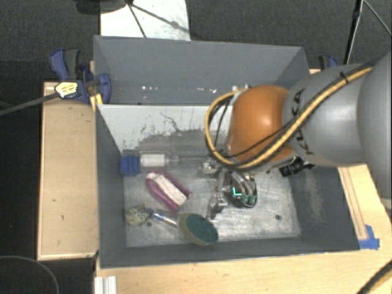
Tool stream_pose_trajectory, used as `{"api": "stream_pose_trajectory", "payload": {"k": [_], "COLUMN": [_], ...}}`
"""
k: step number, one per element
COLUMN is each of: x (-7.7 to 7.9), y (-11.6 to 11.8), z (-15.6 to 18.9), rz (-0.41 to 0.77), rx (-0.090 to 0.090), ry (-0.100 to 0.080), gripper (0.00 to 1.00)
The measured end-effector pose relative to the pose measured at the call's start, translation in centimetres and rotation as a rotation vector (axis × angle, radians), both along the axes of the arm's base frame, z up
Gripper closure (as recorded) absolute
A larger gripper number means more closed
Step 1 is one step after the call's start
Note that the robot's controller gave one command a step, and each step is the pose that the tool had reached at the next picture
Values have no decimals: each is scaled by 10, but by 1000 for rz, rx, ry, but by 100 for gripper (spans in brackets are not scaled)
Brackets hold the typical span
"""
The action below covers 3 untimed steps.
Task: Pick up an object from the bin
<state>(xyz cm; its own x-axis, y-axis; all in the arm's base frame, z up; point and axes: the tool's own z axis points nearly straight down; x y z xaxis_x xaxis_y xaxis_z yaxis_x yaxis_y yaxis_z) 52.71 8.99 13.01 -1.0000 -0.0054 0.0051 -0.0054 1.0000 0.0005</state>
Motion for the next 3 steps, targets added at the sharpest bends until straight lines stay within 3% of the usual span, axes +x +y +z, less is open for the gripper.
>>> {"api": "stream_pose_trajectory", "payload": {"k": [1,2,3], "x": [-21,-33,-33], "y": [-58,7,5], "z": [-32,-39,-39], "rz": [83,385,380], "rx": [-2,2,1], "ry": [-2,-4,-4], "gripper": [0,0,0]}}
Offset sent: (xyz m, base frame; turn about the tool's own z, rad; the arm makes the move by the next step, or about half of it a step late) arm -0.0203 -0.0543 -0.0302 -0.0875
